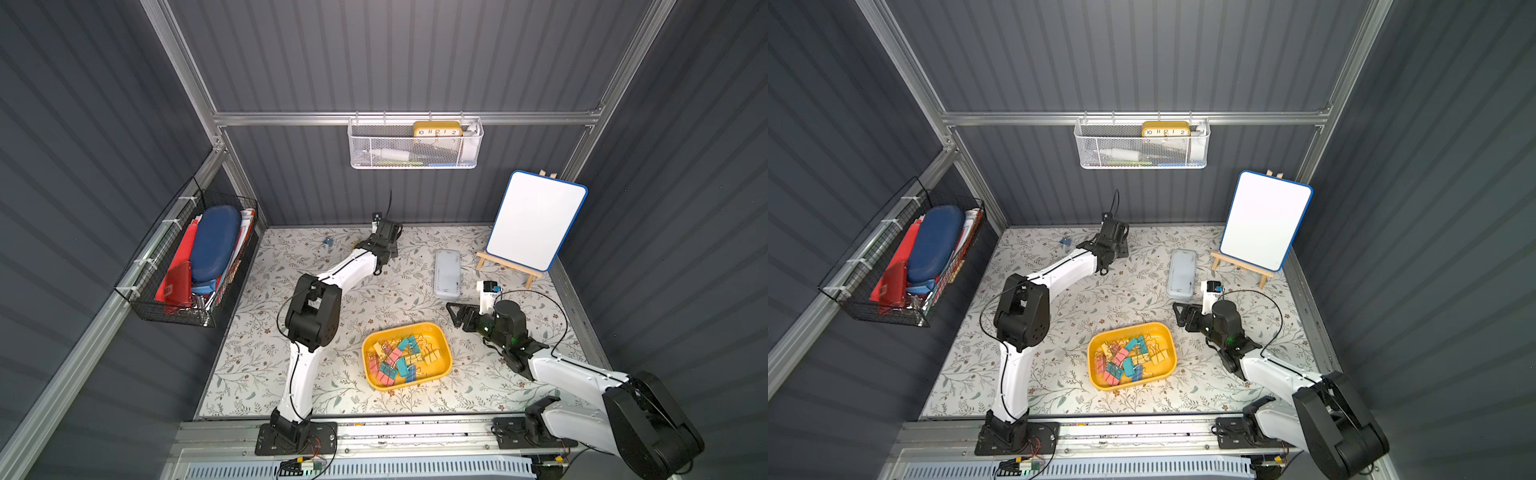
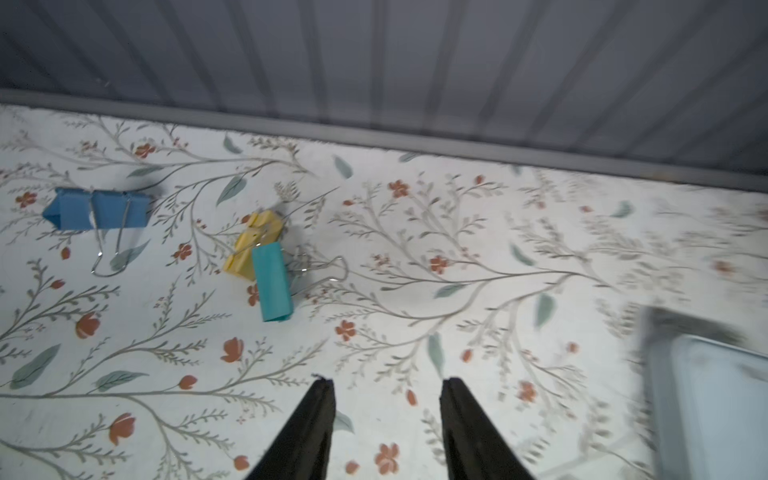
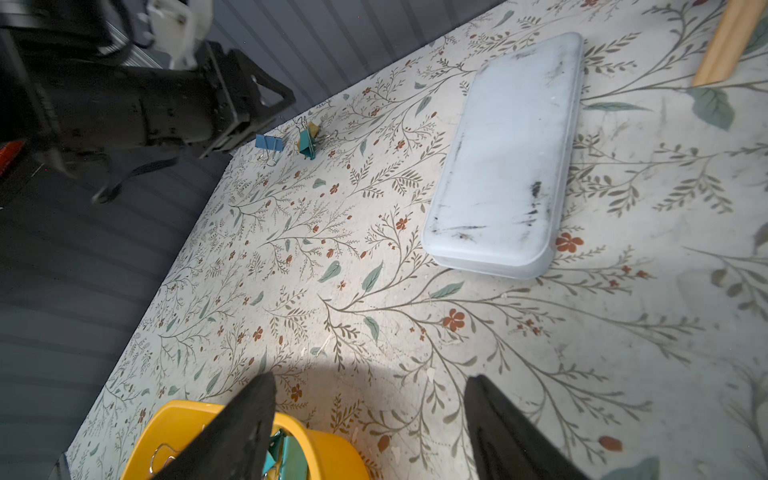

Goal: Put the binder clips in the storage box
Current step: Pick up the binder clip at the center of the board.

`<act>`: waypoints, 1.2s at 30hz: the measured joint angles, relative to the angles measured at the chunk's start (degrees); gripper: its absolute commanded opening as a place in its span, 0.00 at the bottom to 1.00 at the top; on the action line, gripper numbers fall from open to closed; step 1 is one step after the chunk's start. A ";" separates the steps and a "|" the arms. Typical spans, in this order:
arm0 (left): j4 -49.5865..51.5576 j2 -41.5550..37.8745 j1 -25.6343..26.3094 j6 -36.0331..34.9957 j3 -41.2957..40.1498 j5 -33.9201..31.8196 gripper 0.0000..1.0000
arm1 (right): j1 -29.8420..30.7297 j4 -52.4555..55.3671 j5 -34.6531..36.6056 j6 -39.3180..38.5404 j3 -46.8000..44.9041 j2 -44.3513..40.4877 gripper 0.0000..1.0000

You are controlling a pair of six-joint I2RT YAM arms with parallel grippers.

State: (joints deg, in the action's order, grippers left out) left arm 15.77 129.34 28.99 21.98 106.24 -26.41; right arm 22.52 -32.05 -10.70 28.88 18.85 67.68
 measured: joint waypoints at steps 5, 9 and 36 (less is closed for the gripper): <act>4.33 7.41 -2.80 -0.02 7.30 -2.82 0.47 | 0.00 0.26 -0.02 0.00 0.00 -0.59 0.76; 5.64 9.66 -3.80 -0.07 9.29 -3.80 0.47 | 0.00 0.37 -0.20 0.02 0.00 -0.59 0.76; 2.78 16.59 -5.42 -6.99 15.87 -5.40 0.13 | -0.04 0.35 -0.22 0.02 0.00 0.33 0.76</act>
State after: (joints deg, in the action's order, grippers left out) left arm 18.55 145.93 23.57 14.98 122.10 -31.81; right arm 22.48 -31.70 -10.92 28.91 18.85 68.01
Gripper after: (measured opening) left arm 0.153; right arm 0.761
